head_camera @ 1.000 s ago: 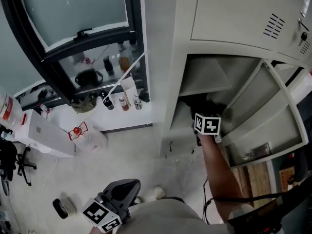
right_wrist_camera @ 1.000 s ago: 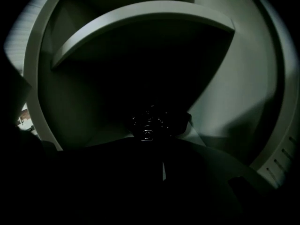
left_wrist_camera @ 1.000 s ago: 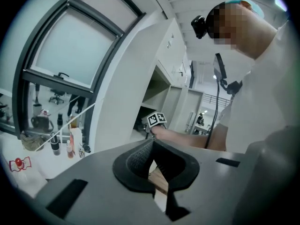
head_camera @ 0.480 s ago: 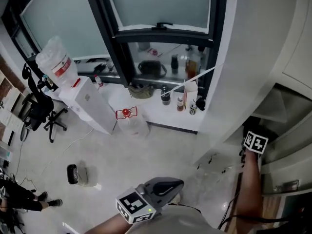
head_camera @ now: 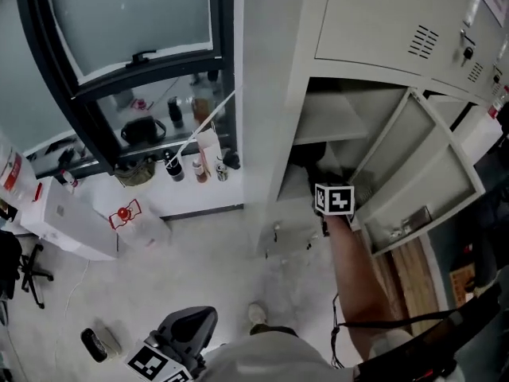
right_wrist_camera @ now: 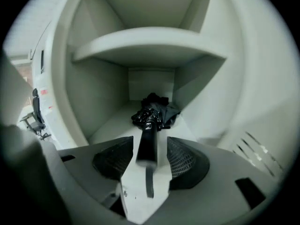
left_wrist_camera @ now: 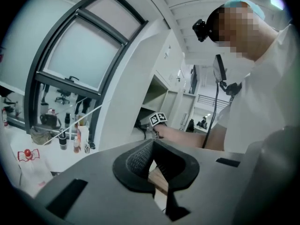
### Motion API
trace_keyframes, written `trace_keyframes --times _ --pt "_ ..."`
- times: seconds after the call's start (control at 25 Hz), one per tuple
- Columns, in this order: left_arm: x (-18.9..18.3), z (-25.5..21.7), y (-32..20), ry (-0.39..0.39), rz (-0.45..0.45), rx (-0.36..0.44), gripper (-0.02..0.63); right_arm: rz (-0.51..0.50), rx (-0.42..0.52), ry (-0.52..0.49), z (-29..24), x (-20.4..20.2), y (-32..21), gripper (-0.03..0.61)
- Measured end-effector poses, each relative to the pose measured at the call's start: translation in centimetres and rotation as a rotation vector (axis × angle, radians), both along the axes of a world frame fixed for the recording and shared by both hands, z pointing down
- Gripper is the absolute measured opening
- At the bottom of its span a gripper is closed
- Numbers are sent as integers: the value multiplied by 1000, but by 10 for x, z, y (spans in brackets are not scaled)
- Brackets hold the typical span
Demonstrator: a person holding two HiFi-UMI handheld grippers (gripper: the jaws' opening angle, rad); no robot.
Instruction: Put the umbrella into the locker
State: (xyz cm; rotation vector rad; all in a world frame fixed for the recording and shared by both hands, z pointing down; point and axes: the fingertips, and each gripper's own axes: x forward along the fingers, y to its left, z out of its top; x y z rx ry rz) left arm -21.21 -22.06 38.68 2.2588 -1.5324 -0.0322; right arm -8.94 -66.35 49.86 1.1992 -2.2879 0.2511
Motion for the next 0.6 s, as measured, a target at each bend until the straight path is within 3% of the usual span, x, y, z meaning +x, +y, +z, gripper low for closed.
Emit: trace_keyframes --times 0.44,0.6 --pt "5 -5 87 -2 102 71 11 -28 66 -30 -29 31 165 190" --pt "5 2 130 15 139 68 11 -65 84 8 -25 35 253 85"
